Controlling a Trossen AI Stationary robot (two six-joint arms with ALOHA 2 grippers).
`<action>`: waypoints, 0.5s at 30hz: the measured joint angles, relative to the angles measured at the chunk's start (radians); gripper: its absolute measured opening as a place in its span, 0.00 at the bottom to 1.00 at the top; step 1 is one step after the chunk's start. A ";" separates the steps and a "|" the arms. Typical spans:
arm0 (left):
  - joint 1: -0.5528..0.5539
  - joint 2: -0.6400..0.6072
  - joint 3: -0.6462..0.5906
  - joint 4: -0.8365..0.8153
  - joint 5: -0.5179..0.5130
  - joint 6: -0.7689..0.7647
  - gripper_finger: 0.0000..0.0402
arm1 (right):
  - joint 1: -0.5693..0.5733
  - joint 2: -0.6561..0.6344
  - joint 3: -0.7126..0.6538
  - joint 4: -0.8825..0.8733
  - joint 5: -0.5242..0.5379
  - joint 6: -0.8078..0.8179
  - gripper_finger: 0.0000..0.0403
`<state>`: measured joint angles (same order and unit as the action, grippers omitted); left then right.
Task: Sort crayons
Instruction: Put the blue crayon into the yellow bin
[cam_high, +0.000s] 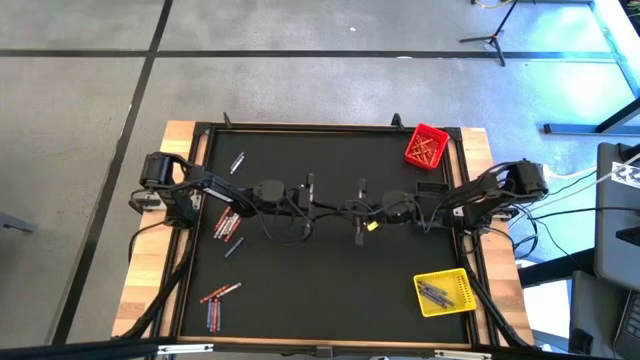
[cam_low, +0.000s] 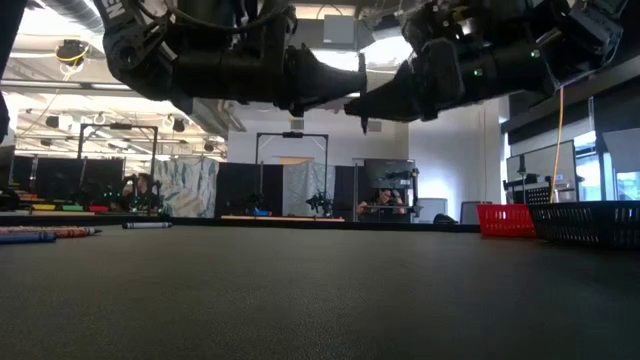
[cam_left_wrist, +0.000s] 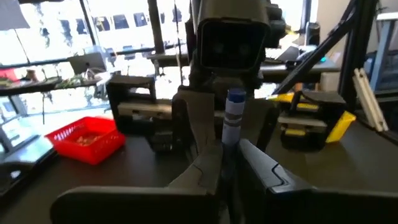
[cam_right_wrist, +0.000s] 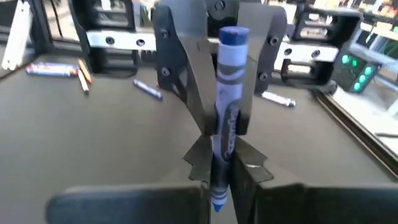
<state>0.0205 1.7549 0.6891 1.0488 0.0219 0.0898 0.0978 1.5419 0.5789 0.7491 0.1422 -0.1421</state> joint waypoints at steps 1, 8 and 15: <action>0.005 -0.005 0.000 -0.026 -0.001 0.000 0.09 | 0.000 -0.012 0.000 -0.025 0.003 0.000 0.04; 0.031 -0.073 -0.002 -0.217 0.016 -0.001 0.28 | 0.001 -0.173 0.000 -0.252 0.025 0.048 0.07; 0.031 -0.085 -0.002 -0.322 0.007 0.030 0.32 | 0.013 -0.368 0.065 -0.761 -0.016 0.171 0.03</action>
<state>0.0513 1.6695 0.6876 0.7267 0.0291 0.1200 0.1109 1.1743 0.6441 -0.0123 0.1264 0.0292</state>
